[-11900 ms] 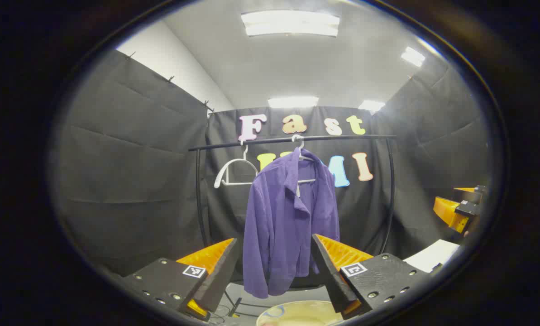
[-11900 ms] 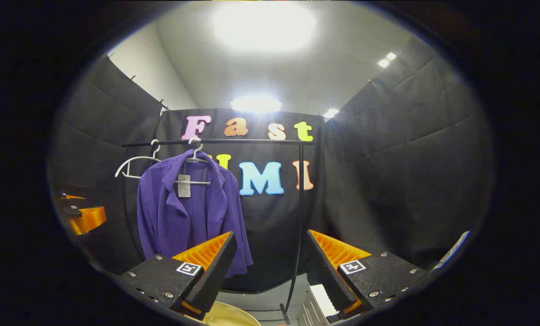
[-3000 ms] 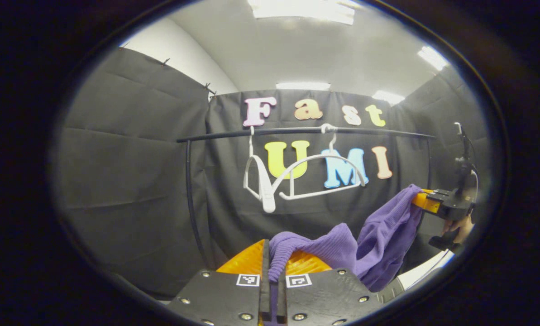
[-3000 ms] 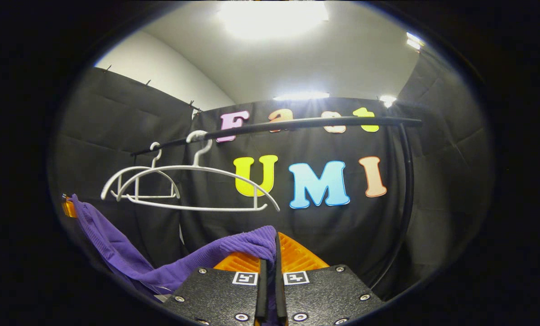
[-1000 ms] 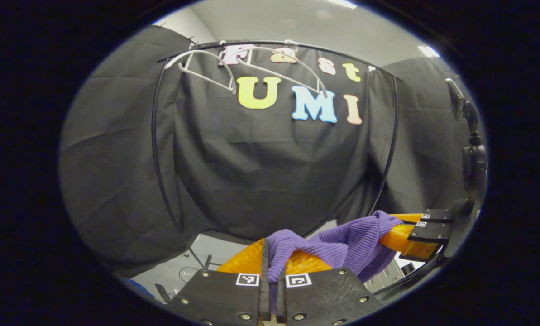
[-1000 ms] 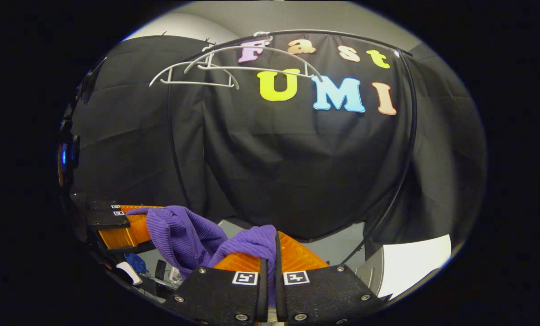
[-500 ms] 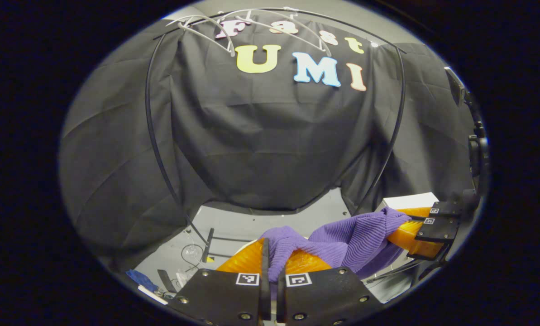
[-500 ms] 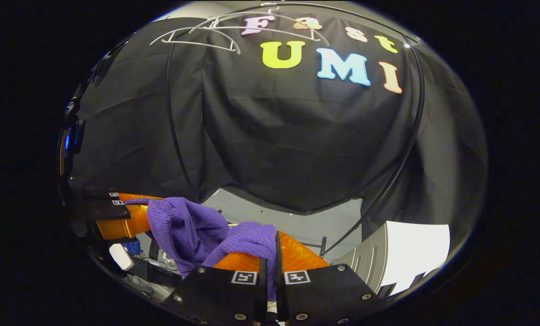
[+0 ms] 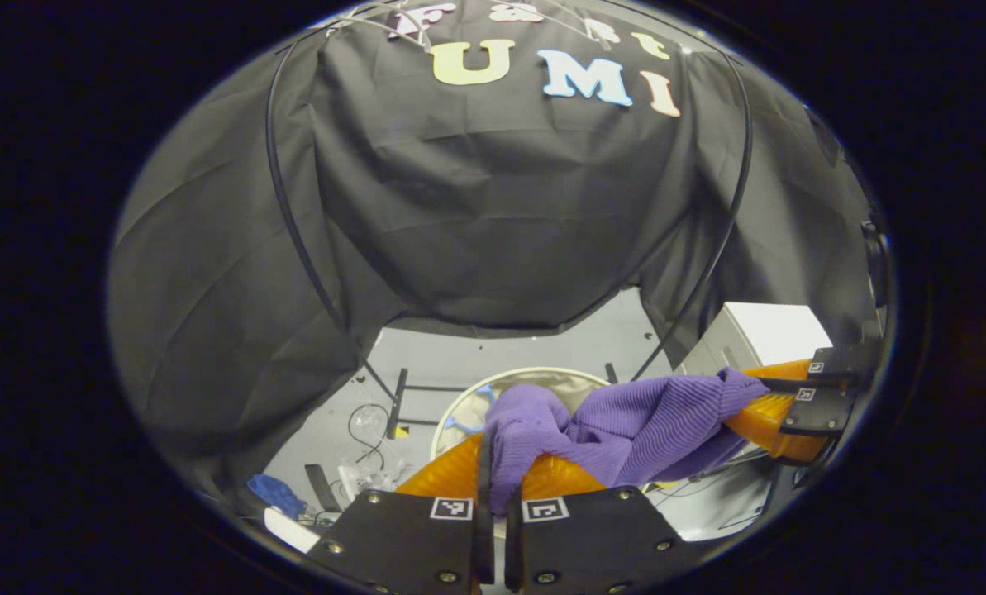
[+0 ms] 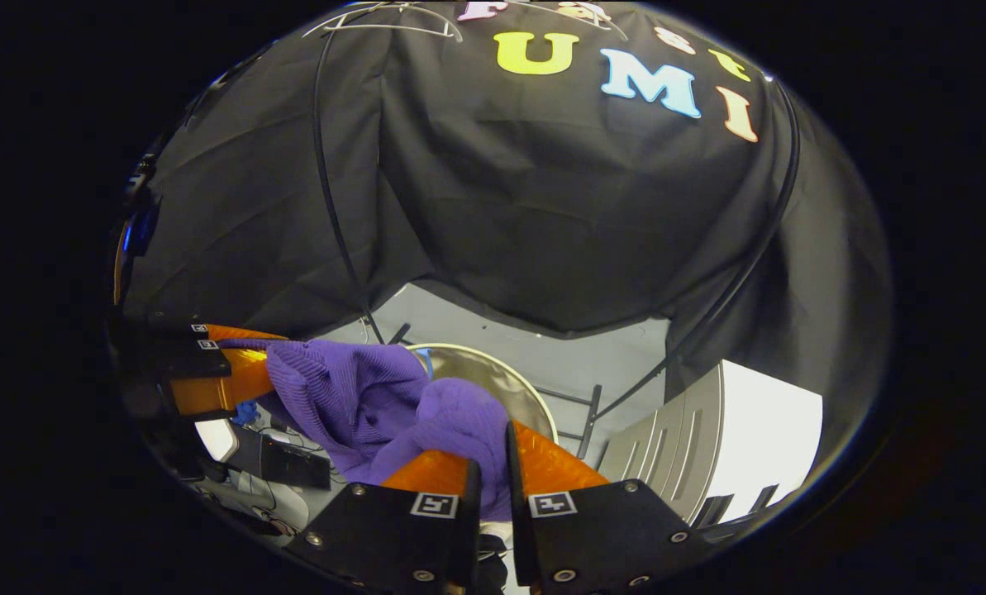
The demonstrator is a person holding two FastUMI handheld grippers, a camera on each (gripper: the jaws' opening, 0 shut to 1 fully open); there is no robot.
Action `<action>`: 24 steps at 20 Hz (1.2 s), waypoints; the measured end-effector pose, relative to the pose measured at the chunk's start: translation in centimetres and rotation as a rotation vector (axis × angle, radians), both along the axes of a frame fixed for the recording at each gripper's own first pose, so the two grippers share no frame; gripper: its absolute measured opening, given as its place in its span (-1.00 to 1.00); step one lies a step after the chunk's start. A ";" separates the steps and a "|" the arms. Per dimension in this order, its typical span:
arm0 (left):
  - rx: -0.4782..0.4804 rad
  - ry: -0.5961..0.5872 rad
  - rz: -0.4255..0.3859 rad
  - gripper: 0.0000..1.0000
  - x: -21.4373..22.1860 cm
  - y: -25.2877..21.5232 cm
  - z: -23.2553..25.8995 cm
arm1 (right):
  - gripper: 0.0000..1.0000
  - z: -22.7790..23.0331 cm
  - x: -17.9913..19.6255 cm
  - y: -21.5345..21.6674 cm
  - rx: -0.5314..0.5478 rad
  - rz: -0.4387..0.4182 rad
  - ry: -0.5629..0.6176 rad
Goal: Grasp the clothes on the hanger with both hands and then place them into the laundry hamper below.
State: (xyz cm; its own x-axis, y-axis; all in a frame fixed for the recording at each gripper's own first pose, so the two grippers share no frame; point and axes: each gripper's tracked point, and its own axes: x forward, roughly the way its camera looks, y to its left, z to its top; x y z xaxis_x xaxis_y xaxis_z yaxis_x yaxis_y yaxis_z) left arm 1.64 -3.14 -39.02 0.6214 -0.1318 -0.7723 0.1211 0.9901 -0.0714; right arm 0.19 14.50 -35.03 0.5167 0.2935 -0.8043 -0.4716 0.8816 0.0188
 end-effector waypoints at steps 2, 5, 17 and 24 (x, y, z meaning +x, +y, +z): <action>-0.007 0.014 -0.005 -0.84 -1.1 -0.1 -0.2 | -0.61 0.0 -0.6 0.1 0.021 0.004 0.018; 0.005 -0.031 -0.010 -0.47 -1.2 -0.1 1.6 | -0.11 1.5 -1.2 0.6 0.053 -0.003 -0.022; -0.005 -0.470 0.066 0.99 2.6 3.6 21.0 | 0.87 16.7 2.3 -1.5 0.204 -0.111 -0.409; -0.039 -0.669 0.118 0.85 3.1 6.1 31.5 | 0.87 26.5 3.1 -3.5 0.269 -0.158 -0.624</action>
